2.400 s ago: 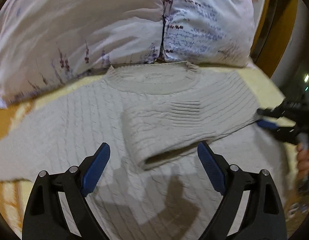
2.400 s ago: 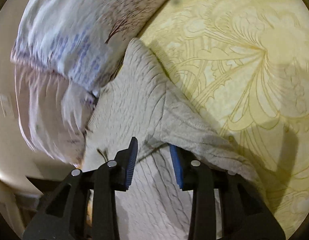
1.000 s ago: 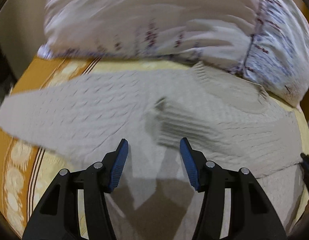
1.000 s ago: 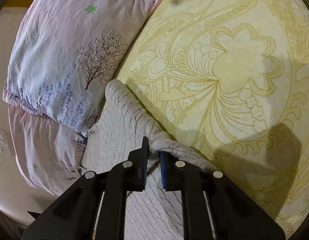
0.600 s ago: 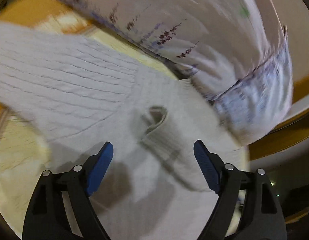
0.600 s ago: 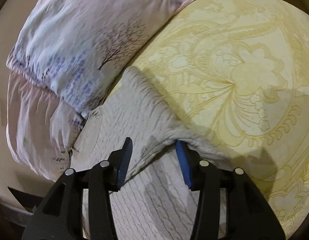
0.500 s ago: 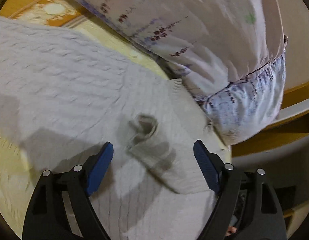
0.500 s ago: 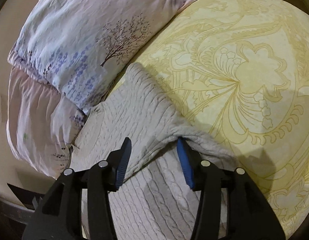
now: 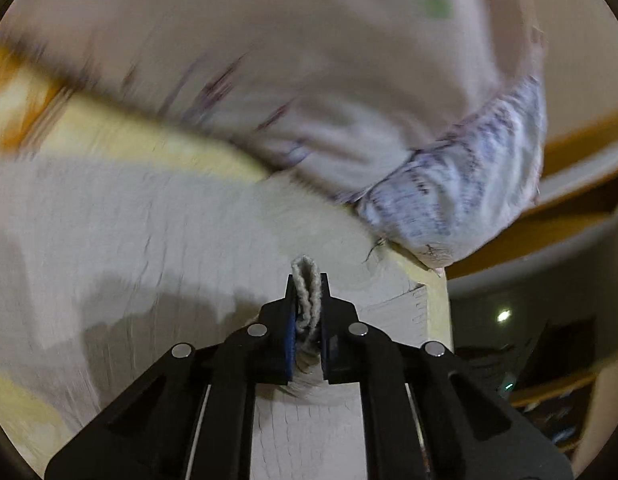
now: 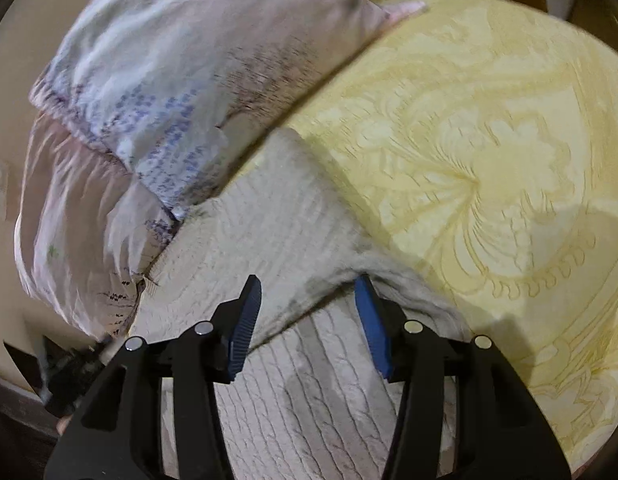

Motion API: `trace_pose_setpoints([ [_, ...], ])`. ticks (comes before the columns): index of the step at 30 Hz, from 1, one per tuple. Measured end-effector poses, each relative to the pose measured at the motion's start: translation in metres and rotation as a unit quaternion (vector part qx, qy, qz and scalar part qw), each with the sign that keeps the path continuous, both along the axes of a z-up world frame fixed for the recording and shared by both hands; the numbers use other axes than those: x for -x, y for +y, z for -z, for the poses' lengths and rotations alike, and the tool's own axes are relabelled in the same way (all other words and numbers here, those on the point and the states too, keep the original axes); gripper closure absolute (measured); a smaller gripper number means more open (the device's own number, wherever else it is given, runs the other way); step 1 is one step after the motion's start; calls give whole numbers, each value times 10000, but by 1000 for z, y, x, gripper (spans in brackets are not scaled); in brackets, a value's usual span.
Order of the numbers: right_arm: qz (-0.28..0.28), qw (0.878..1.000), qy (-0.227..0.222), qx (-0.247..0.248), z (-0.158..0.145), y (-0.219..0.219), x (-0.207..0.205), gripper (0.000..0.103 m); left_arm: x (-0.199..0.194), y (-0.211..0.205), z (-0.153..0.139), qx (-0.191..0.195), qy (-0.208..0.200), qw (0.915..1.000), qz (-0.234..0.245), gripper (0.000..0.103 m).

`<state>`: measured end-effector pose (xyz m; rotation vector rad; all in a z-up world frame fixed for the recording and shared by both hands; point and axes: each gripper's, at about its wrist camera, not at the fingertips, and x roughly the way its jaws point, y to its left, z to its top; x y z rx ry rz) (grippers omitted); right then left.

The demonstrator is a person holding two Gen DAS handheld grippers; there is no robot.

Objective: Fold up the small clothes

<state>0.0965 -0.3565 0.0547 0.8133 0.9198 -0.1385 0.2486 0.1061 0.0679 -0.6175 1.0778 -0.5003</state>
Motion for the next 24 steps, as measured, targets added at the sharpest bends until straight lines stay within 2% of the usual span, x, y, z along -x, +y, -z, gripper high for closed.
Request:
trace_pose_setpoints([
  [2, -99, 9999, -17, 82, -2, 4, -2, 53, -5, -6, 1, -653, -98, 9978, 100, 95],
  [3, -113, 9999, -13, 117, -3, 5, -2, 54, -8, -6, 12, -918, 75, 9957, 115, 95],
  [6, -217, 9992, -20, 330, -4, 9, -3, 53, -7, -1, 40, -1360, 436, 9897, 44, 95],
  [8, -276, 9987, -38, 428, -6, 11, -5, 53, -6, -7, 46, -1707, 395, 9845, 73, 95],
  [10, -382, 9978, -82, 531, -8, 16, -10, 54, -5, -17, 43, -2092, 158, 9776, 137, 95],
  [13, -588, 9956, -144, 711, -12, 24, -17, 53, -5, -24, 28, -1872, -229, 9819, 147, 95],
  [15, -747, 9940, -135, 791, -11, 31, -22, 53, -11, -24, 31, -1912, -85, 9813, 200, 95],
  [18, -916, 9925, 36, 805, -3, 36, -28, 53, -11, -13, 36, -1572, 182, 9872, 209, 89],
  [19, -951, 9923, 85, 793, 0, 37, -29, 53, -9, -10, 35, -1457, 233, 9888, 207, 76],
  [20, -967, 9921, 108, 787, 2, 37, -29, 53, -5, -6, 35, -1345, 285, 9903, 222, 56],
  [21, -984, 9920, 127, 783, 3, 38, -29, 53, -2, -1, 36, -1255, 356, 9912, 233, 48],
  [22, -1003, 9918, 146, 783, 5, 39, -29, 53, 2, 2, 38, -1236, 399, 9913, 226, 44],
  [24, -1020, 9915, 158, 789, 6, 40, -29, 53, 8, 8, 39, -1125, 463, 9922, 262, 44],
])
